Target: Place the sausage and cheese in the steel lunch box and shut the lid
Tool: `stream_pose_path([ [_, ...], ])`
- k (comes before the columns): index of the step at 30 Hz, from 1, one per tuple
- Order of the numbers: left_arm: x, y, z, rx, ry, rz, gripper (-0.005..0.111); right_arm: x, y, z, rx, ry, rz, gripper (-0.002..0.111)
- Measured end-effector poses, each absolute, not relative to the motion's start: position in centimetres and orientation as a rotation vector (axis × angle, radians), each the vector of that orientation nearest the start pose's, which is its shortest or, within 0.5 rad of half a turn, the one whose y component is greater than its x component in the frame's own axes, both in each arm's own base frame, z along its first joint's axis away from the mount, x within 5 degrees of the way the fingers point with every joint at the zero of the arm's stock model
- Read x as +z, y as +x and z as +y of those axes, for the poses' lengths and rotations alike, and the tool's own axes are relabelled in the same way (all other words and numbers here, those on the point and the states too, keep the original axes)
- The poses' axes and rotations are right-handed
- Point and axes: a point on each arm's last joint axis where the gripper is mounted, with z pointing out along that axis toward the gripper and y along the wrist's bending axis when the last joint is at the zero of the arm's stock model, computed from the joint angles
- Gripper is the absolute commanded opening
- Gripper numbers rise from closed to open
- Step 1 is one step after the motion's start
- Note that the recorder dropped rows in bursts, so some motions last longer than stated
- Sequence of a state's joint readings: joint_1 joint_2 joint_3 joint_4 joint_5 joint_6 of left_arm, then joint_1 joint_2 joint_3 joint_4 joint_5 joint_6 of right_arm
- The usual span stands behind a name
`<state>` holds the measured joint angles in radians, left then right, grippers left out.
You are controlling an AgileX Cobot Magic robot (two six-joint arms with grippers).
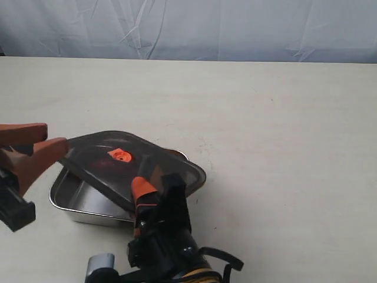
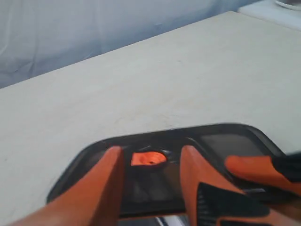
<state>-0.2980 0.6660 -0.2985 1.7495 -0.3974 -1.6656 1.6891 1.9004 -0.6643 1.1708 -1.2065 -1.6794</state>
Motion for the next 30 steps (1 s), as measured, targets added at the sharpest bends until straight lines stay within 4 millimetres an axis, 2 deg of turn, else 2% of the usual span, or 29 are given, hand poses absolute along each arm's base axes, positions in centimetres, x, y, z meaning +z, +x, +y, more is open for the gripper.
stream_pose_path([
  [5, 25.2, 10.3, -8.0, -0.508, 0.898, 1.708, 0.039, 16.9, 4.3, 29.7, -0.421, -1.364, 1.056, -0.001],
  [12, 25.2, 10.2, -8.1, -0.411, 1.045, 1.609, 0.041, 20.0, 4.4, 28.5, -0.305, -1.305, 1.141, -0.001],
  [20, 25.6, 9.7, -7.9, -0.206, 1.245, 1.398, 0.041, 19.8, 4.3, 25.7, -0.207, -1.401, 1.233, -0.001],
  [25, 25.8, 9.5, -7.9, -0.107, 1.328, 1.296, 0.041, 20.1, 4.2, 25.3, -0.173, -1.406, 1.231, -0.001],
  [30, 25.8, 9.4, -8.0, -0.040, 1.406, 1.209, 0.041, 20.5, 3.9, 25.7, -0.152, -1.435, 1.153, -0.001],
])
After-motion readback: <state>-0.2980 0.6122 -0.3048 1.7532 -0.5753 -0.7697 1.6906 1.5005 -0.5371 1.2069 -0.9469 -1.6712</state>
